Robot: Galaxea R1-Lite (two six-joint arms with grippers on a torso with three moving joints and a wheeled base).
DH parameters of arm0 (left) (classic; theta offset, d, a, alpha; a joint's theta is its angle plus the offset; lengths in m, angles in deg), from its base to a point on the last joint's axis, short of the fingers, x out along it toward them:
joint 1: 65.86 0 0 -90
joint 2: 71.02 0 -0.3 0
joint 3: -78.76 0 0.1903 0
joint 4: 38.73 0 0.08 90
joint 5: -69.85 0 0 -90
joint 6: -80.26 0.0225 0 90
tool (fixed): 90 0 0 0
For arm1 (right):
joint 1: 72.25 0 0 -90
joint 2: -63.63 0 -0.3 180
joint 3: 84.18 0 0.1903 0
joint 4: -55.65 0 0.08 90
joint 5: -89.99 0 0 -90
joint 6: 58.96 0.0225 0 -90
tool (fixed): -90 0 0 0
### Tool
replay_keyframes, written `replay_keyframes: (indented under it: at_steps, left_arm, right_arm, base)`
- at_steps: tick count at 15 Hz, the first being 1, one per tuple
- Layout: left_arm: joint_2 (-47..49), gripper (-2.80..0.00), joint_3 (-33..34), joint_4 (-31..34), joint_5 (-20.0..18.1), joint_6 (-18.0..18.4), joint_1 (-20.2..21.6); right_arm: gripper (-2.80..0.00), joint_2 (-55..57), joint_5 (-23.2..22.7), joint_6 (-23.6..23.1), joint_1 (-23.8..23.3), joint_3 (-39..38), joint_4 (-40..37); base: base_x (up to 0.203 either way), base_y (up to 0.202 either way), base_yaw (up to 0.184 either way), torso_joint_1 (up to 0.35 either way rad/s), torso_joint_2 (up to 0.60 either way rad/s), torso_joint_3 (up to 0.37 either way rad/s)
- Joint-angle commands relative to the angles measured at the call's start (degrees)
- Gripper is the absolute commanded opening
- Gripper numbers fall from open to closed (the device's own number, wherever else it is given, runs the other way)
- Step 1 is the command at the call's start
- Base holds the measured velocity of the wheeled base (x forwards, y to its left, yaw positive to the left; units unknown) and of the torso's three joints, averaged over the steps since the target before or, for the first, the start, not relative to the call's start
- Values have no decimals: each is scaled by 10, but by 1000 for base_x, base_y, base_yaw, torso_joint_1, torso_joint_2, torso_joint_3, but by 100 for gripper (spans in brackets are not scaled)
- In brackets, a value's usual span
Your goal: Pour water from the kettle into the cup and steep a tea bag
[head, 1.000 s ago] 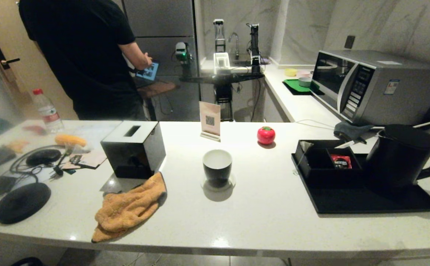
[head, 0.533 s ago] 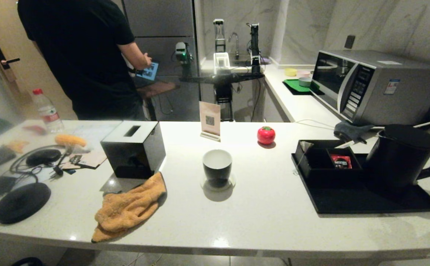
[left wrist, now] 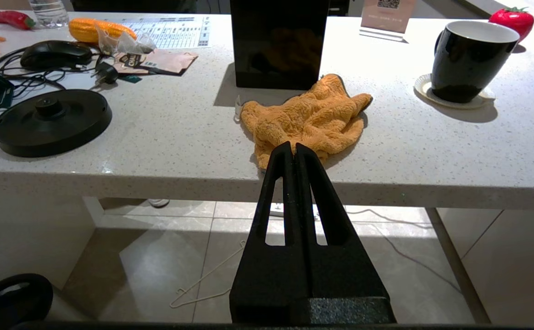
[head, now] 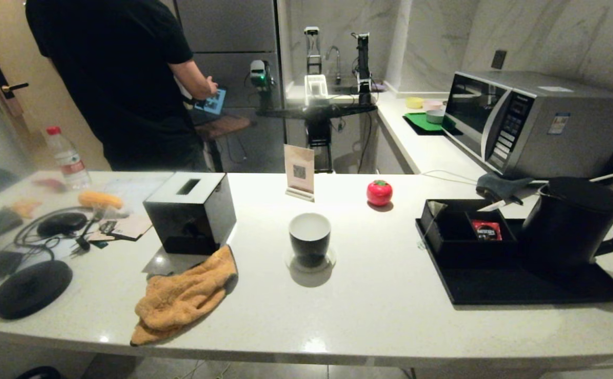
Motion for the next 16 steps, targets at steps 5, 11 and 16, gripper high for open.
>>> replay_keyframes:
  at_steps: [5, 11, 16]
  left_arm:
    - [0, -280, 0, 0, 0, -1, 0]
    - [0, -280, 0, 0, 0, 0, 0]
    - [0, -280, 0, 0, 0, 0, 0]
  right_arm:
    - [0, 178, -137, -20, 0, 45, 116]
    - [0, 253, -220, -30, 0, 45, 207]
    - [0, 324, -269, -29, 0, 74, 301]
  base:
    - [0, 0, 0, 0, 0, 0]
    - [0, 0, 0, 0, 0, 0]
    - [0, 0, 0, 0, 0, 0]
